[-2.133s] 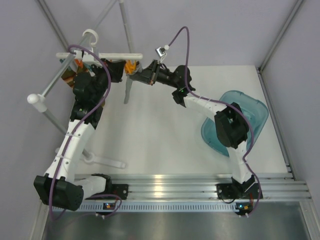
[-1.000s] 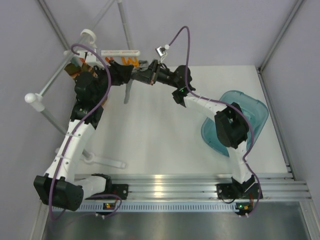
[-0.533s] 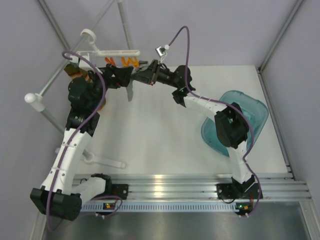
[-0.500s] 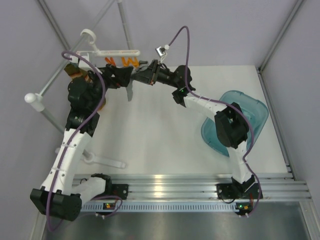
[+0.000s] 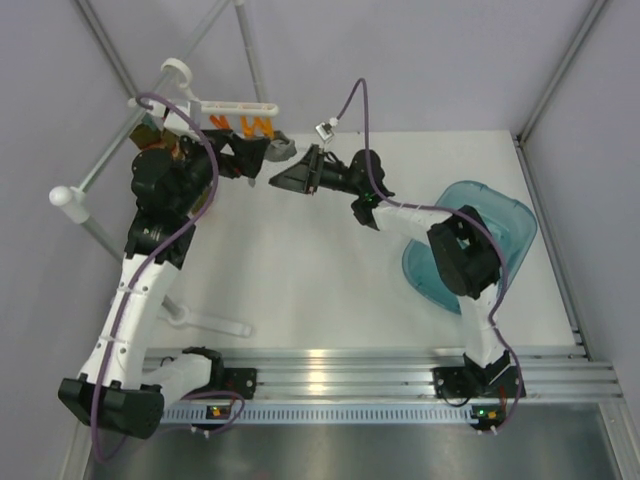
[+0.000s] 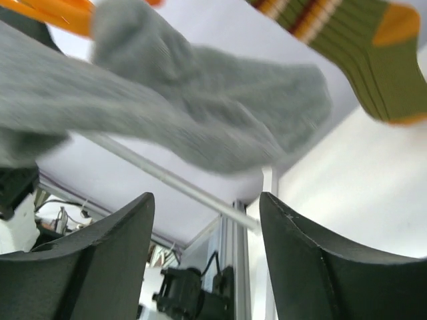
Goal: Clip the socks to the hanger
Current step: Clamp the sock onto the hanger, then reset both arms
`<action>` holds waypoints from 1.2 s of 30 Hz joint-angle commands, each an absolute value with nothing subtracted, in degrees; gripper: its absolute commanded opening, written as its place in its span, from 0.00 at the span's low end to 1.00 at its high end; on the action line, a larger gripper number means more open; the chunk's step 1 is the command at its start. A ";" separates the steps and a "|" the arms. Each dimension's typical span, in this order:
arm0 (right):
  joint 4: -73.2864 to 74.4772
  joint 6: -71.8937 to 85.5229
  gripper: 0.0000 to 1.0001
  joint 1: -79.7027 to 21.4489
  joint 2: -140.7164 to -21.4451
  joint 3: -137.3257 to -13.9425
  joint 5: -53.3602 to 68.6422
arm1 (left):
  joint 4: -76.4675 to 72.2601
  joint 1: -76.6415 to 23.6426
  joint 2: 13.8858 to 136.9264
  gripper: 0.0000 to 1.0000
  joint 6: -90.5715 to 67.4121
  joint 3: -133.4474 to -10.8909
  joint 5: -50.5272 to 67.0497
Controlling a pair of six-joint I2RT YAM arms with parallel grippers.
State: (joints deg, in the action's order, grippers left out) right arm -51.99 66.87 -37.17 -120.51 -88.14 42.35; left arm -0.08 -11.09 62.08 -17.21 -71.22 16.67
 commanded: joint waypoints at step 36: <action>16.17 3.51 1.00 -6.34 -43.69 -45.53 36.65 | 35.95 -11.25 55.90 0.98 7.56 -59.60 16.61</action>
